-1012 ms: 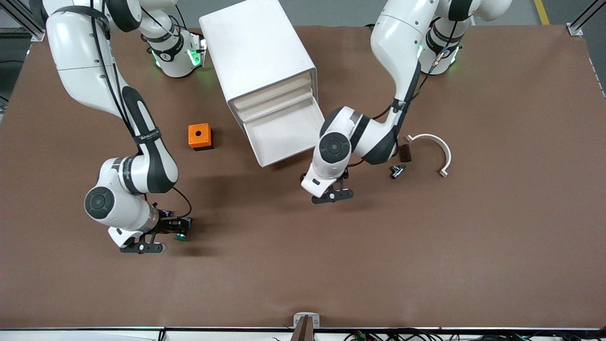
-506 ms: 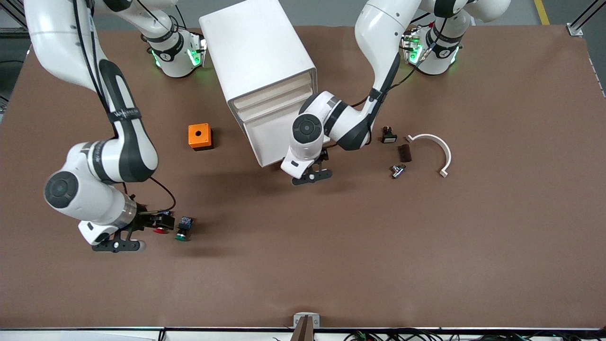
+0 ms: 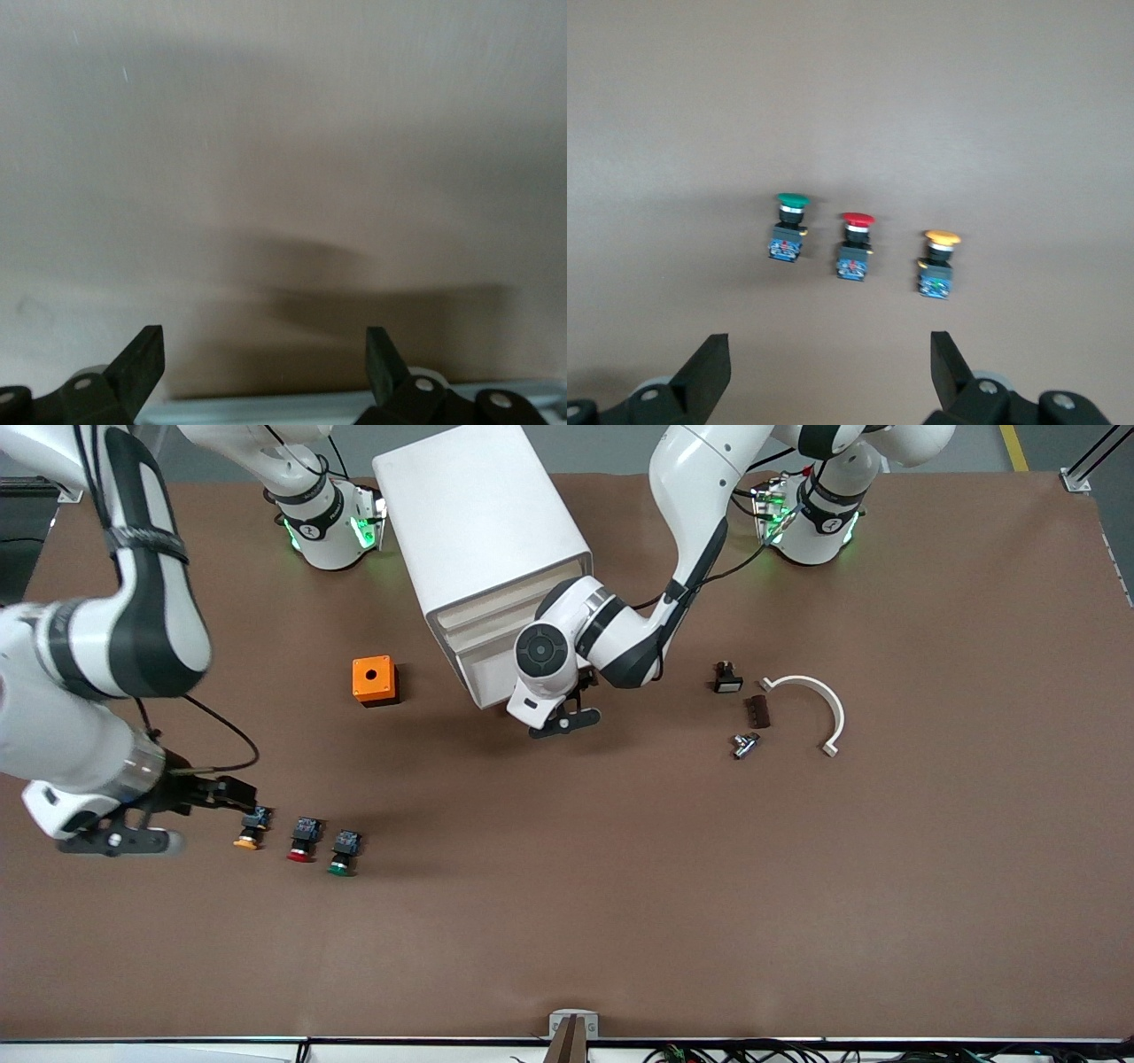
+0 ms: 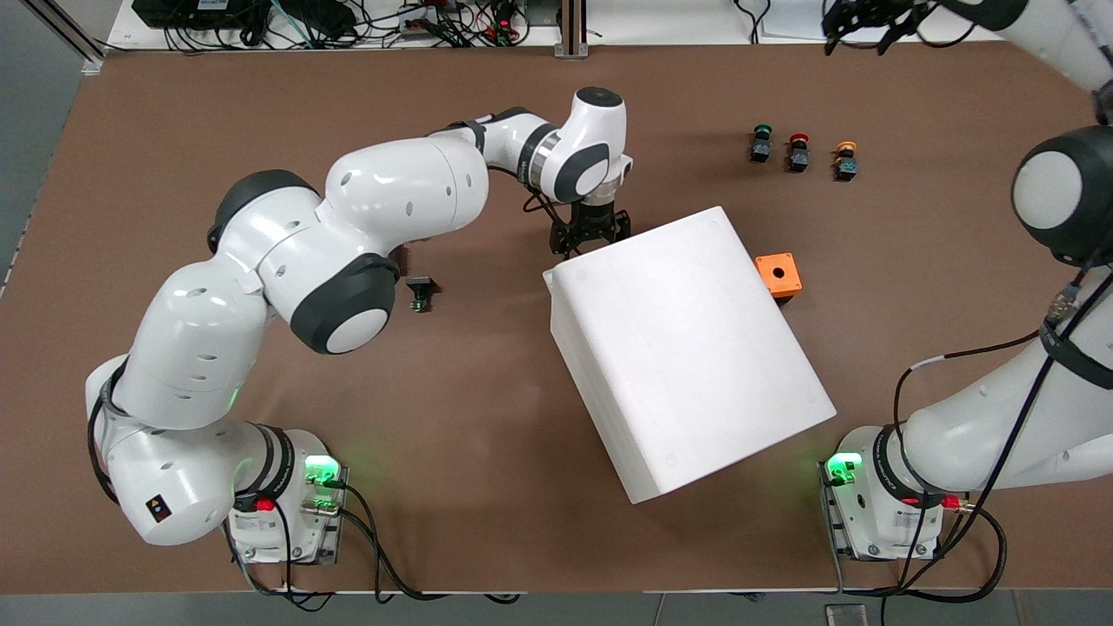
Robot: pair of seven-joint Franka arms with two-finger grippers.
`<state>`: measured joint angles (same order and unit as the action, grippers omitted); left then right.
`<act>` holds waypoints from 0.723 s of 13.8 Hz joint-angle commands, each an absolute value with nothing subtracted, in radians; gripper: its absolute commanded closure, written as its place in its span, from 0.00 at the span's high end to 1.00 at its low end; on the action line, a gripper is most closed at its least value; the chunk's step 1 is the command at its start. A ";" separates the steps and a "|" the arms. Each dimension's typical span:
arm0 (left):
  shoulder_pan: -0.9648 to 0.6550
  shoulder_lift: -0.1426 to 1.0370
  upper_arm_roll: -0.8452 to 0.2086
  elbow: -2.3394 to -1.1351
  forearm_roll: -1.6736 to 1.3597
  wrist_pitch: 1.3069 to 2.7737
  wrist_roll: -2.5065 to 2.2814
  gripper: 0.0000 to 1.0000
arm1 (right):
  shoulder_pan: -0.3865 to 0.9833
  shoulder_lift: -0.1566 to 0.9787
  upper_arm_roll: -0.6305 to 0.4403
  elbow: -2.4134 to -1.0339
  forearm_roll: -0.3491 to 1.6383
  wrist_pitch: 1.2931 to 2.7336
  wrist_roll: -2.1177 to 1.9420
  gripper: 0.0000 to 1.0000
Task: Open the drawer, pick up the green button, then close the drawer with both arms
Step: 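Push the drawer closed with the left gripper while the right gripper withdraws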
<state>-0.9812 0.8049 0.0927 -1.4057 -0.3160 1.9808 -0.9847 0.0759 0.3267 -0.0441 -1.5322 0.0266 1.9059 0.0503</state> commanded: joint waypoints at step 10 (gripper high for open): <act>-0.953 0.784 -0.005 -1.405 -0.299 1.942 -1.092 1.00 | 0.008 0.012 -0.023 -1.577 0.025 1.622 0.069 1.00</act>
<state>-0.9793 0.8047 0.0008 -1.4031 -0.3160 1.9599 -1.0813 0.0215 0.0474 -0.0356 -1.5413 0.0266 1.6442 0.0545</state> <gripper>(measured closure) 0.000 0.000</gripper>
